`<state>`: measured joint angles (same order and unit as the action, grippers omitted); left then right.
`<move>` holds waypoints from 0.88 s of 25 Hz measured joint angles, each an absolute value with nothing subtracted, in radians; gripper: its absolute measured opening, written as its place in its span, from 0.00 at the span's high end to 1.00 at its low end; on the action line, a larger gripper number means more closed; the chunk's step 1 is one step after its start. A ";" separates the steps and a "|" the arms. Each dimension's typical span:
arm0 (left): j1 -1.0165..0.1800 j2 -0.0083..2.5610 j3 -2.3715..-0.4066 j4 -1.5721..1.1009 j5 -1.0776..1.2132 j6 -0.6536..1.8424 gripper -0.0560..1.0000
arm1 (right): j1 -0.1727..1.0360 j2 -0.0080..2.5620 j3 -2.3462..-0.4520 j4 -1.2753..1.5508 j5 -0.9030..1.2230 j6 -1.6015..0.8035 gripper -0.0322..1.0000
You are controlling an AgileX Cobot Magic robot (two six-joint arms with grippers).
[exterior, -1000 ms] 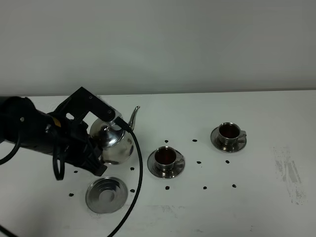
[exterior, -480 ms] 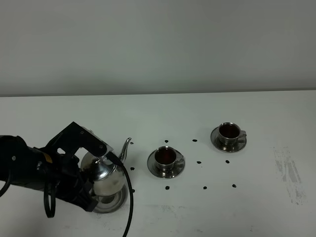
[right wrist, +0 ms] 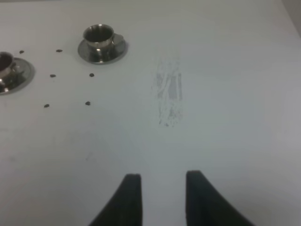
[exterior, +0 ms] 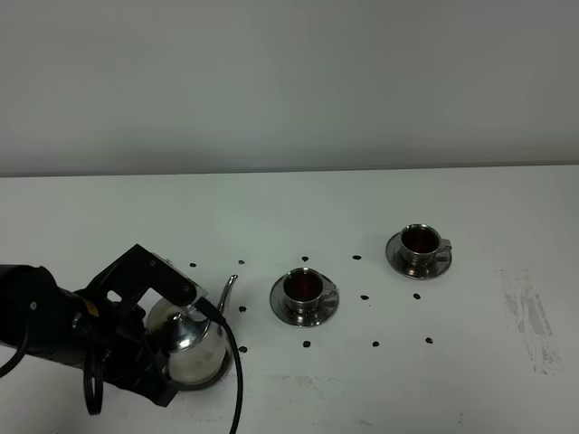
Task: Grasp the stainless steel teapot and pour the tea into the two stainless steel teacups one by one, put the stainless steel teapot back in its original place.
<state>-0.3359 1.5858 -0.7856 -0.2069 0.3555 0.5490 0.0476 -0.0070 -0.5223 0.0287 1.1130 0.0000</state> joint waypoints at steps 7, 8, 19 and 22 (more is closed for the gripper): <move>-0.325 1.624 -0.784 -0.207 0.355 0.549 0.72 | 0.048 -0.007 -0.522 0.029 1.113 0.000 0.75; -0.325 1.625 -0.784 -0.207 0.355 0.549 0.72 | 0.048 -0.007 -0.522 0.029 1.113 0.000 0.75; -0.325 1.624 -0.784 -0.209 0.351 0.549 0.72 | 0.048 -0.007 -0.522 0.029 1.113 0.000 0.75; -0.325 1.614 -0.784 -0.209 0.351 0.549 0.72 | 0.048 -0.007 -0.522 0.029 1.113 0.000 0.75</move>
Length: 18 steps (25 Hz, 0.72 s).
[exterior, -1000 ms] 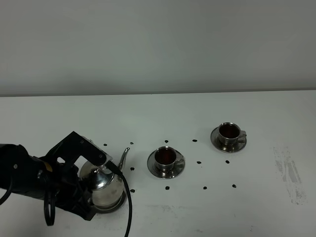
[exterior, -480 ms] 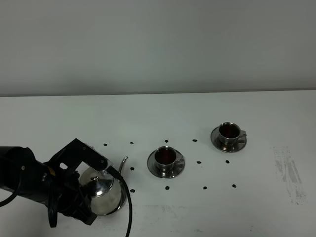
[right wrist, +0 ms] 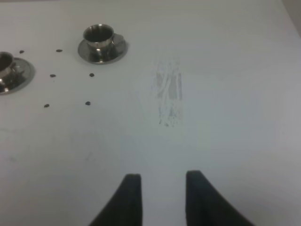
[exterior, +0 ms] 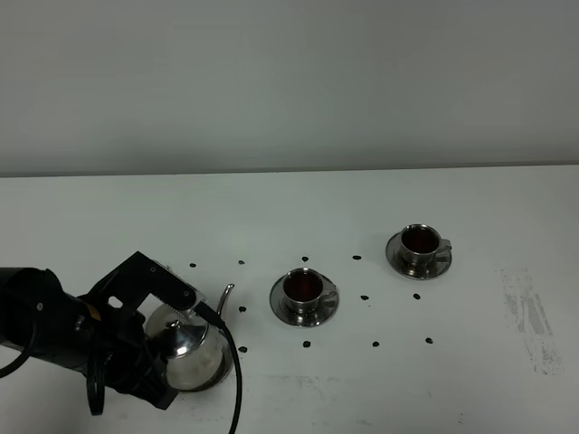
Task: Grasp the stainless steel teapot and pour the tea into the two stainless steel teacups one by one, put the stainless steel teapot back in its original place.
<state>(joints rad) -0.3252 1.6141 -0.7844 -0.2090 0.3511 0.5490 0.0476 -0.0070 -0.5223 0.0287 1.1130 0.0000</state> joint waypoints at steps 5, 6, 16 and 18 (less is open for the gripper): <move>-0.316 1.604 -0.784 -0.210 0.351 0.549 0.72 | 0.048 -0.007 -0.522 0.029 1.113 0.000 0.75; -0.316 1.606 -0.784 -0.210 0.351 0.549 0.72 | 0.048 -0.007 -0.522 0.029 1.113 0.000 0.75; -0.316 1.610 -0.784 -0.210 0.343 0.549 0.72 | 0.048 -0.007 -0.522 0.029 1.113 0.000 0.75; -0.316 1.618 -0.784 -0.210 0.338 0.549 0.72 | 0.048 -0.007 -0.522 0.029 1.113 0.000 0.75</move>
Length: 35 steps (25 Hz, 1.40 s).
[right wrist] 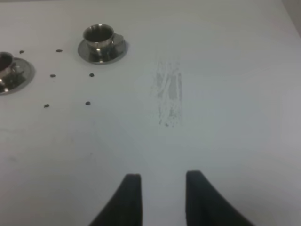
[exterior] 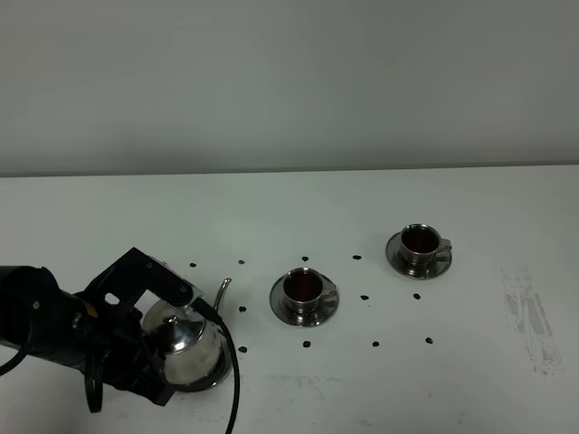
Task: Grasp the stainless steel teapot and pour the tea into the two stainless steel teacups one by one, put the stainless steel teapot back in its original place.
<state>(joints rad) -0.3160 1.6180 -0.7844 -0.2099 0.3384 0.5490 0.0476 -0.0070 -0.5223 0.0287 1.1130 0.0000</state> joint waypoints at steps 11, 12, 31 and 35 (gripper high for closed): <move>-0.316 1.634 -0.784 -0.210 0.319 0.551 0.72 | 0.048 -0.007 -0.522 0.029 1.113 0.000 0.75; -0.316 1.634 -0.784 -0.210 0.317 0.551 0.72 | 0.048 -0.007 -0.522 0.029 1.113 0.000 0.75; -0.316 1.601 -0.784 -0.211 0.307 0.553 0.63 | 0.048 -0.007 -0.522 0.029 1.113 0.000 0.75; -0.316 1.601 -0.784 -0.211 0.306 0.553 0.62 | 0.048 -0.007 -0.522 0.029 1.113 0.000 0.75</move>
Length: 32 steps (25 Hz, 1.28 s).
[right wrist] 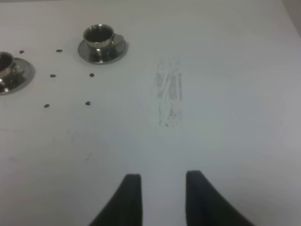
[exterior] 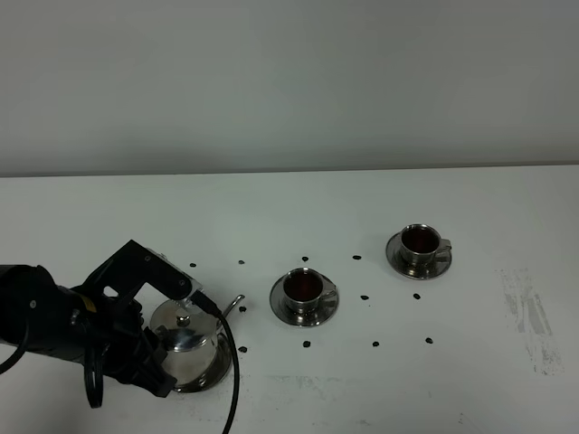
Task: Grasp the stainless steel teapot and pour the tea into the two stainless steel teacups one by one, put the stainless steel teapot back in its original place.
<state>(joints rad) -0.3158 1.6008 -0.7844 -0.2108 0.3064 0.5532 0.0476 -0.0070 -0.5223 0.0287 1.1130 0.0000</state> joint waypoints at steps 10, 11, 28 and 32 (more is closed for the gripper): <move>-0.316 1.529 -0.784 -0.235 0.326 0.553 0.62 | 0.048 -0.007 -0.522 0.029 1.113 0.000 0.75; -0.316 1.515 -0.784 -0.236 0.331 0.553 0.62 | 0.048 -0.007 -0.522 0.029 1.113 0.000 0.75; -0.316 1.268 -0.784 -0.237 0.373 0.553 0.62 | 0.048 -0.007 -0.522 0.029 1.113 0.000 0.75; -0.316 1.268 -0.784 -0.236 0.373 0.554 0.62 | 0.048 -0.007 -0.522 0.029 1.113 0.000 0.75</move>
